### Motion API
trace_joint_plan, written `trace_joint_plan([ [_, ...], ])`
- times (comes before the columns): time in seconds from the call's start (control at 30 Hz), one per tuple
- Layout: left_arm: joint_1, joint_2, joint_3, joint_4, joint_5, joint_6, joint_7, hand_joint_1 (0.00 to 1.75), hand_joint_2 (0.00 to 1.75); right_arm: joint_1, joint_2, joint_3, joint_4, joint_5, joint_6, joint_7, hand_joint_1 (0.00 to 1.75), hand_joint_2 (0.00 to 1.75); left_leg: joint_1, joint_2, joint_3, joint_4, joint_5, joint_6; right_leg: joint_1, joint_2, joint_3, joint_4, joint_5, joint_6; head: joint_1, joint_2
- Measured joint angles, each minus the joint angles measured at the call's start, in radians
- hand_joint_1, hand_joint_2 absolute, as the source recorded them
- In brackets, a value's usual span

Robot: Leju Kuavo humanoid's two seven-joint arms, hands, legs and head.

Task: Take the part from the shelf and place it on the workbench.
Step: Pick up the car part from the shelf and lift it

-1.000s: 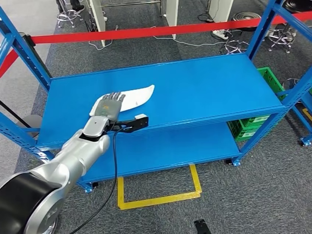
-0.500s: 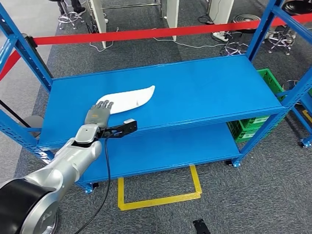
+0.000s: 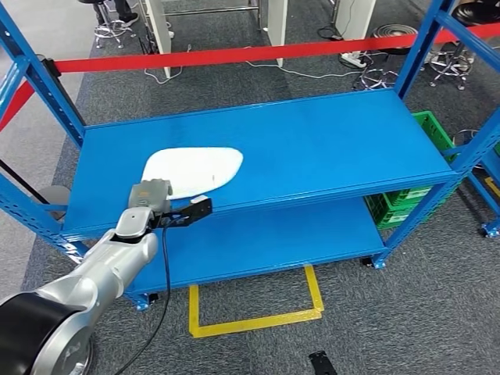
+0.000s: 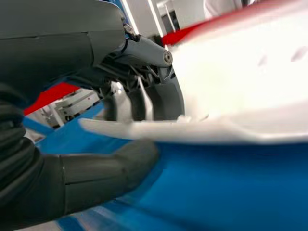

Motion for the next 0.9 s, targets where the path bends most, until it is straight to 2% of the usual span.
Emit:
trace_joint_plan([
  [0.2, -0.012, 0.0, 0.003, 0.0, -0.002, 0.002, 0.0, 1.68, 1.75, 0.0, 0.0, 0.0, 0.0, 0.0, 0.0, 0.0, 0.0, 1.75, -0.001, 0.0, 0.001, 0.0, -0.001, 0.001, -0.001, 0.0, 0.001, 0.0, 0.0, 0.001, 0.0, 0.0],
  [0.33, -0.016, 0.0, 0.003, 0.0, -0.004, 0.003, 0.0, 1.58, 0.0, 0.0, 0.0, 0.0, 0.0, 0.0, 0.0, 0.0, 0.0, 1.75, -0.001, 0.001, 0.001, 0.0, -0.002, 0.001, -0.001, 0.001, 0.001, -0.001, 0.0, 0.001, 0.0, 0.0],
  [0.57, -0.018, 0.001, 0.004, 0.0, -0.007, 0.002, 0.0, 1.75, 0.0, 0.0, 0.0, 0.0, 0.0, -0.003, 0.0, 0.001, 0.0, 1.75, -0.001, 0.0, 0.002, 0.0, -0.001, 0.001, -0.001, 0.001, 0.002, -0.001, 0.0, 0.001, 0.0, 0.0],
  [0.87, -0.014, 0.003, 0.004, 0.0, -0.011, 0.01, -0.032, 1.75, 0.0, 0.001, 0.0, 0.0, 0.0, -0.002, 0.0, 0.001, 0.0, 1.75, -0.001, 0.0, 0.002, 0.0, -0.001, 0.001, -0.001, 0.0, 0.002, -0.001, 0.0, 0.001, 0.0, 0.0],
  [0.9, -0.012, 0.004, 0.004, 0.0, -0.012, 0.015, -0.034, 1.75, 0.44, 0.002, 0.0, 0.0, 0.0, -0.002, 0.0, 0.001, 0.0, 1.75, -0.001, 0.0, 0.002, 0.0, -0.001, 0.001, -0.001, 0.0, 0.002, -0.001, 0.0, 0.001, 0.0, 0.0],
])
